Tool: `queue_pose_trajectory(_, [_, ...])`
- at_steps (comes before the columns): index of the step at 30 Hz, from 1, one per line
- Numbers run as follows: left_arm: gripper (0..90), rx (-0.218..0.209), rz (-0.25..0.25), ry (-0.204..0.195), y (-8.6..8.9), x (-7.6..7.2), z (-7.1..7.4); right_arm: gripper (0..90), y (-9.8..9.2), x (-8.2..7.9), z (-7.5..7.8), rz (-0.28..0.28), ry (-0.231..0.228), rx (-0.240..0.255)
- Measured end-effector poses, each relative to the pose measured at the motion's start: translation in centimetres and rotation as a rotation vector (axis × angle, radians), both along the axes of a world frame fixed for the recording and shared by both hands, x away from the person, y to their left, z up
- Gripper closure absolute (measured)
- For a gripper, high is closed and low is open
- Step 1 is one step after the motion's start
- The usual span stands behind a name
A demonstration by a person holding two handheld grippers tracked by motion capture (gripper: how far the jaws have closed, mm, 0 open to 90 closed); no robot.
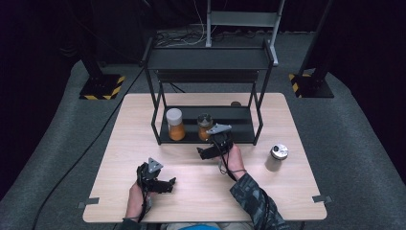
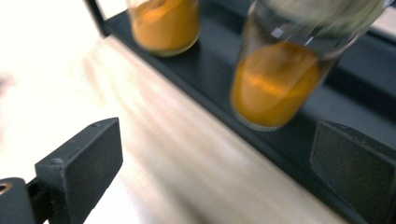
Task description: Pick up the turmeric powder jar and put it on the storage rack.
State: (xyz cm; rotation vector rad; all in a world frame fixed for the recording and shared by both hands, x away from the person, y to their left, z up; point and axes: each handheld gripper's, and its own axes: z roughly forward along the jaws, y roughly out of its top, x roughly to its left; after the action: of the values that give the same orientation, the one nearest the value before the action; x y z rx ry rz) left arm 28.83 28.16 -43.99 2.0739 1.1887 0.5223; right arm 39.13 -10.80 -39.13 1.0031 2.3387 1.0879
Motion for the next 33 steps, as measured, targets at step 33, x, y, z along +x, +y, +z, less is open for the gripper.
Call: queue_pose_trajectory(33, [0.8,-0.003,0.000,0.003,0.0,0.1,0.0,0.0,-3.7,-9.8,-4.5,-0.004,0.032,-0.008])
